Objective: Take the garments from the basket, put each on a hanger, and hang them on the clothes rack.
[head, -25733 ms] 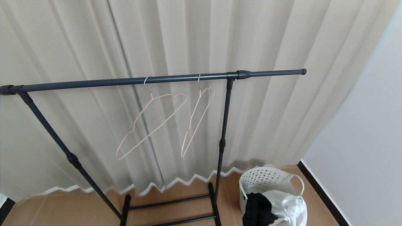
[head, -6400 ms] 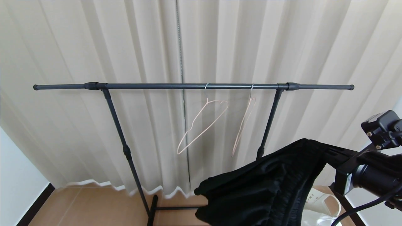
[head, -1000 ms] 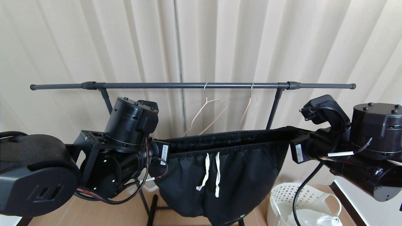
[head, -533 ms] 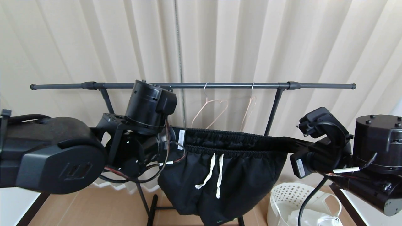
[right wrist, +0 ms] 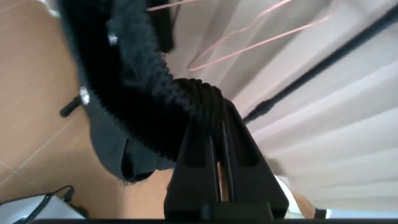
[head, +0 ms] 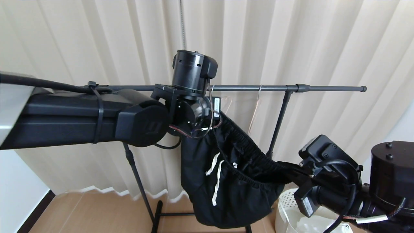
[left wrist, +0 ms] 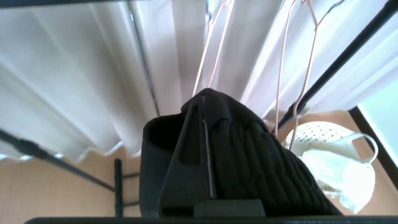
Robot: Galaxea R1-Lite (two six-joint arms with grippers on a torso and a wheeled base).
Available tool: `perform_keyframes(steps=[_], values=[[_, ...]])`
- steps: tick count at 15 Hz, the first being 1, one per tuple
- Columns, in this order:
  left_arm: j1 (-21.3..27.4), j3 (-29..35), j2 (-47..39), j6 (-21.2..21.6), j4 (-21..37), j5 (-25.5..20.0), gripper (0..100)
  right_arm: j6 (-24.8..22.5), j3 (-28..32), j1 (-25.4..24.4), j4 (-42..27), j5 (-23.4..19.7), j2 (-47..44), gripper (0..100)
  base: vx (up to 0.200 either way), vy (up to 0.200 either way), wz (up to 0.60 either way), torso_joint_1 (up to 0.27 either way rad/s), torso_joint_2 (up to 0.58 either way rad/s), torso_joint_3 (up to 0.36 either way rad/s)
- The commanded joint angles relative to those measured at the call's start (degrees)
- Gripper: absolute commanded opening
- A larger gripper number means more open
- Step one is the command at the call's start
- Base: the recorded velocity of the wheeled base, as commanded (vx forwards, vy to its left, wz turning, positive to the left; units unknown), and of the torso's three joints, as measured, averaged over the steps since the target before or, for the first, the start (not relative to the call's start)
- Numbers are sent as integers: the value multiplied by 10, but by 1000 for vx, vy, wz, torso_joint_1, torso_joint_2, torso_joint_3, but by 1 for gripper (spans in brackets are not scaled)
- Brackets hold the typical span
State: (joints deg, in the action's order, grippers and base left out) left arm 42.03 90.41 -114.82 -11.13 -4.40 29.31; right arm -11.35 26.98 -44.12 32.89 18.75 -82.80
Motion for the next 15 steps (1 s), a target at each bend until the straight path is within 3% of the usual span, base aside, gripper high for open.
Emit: perform_keyframes(steps=[1, 3, 5, 7, 8, 11, 15], values=[[0, 53, -51, 2, -1, 0, 0, 3, -6, -50, 1, -6, -3, 0, 0, 0, 0, 0, 0, 0], [1, 65, -54, 6, -1, 0, 0, 5, -7, -80, 3, -9, -23, 0, 0, 0, 0, 0, 0, 0], [1, 82, -60, 15, -1, 0, 0, 17, 39, -140, 29, -1, -76, 0, 0, 0, 0, 0, 0, 0], [1, 93, -61, 16, -1, 0, 0, 55, 60, -165, 30, 14, -102, 0, 0, 0, 0, 0, 0, 0], [2, 99, -62, 23, -1, 0, 0, 121, 87, -186, 31, 63, -155, 0, 0, 0, 0, 0, 0, 0], [7, 114, -73, 29, -1, 0, 0, 192, 113, -199, 32, 138, -221, 0, 0, 0, 0, 0, 0, 0], [15, 123, -80, 28, -1, 0, 0, 208, 87, -199, 43, 144, -203, 0, 0, 0, 0, 0, 0, 0]])
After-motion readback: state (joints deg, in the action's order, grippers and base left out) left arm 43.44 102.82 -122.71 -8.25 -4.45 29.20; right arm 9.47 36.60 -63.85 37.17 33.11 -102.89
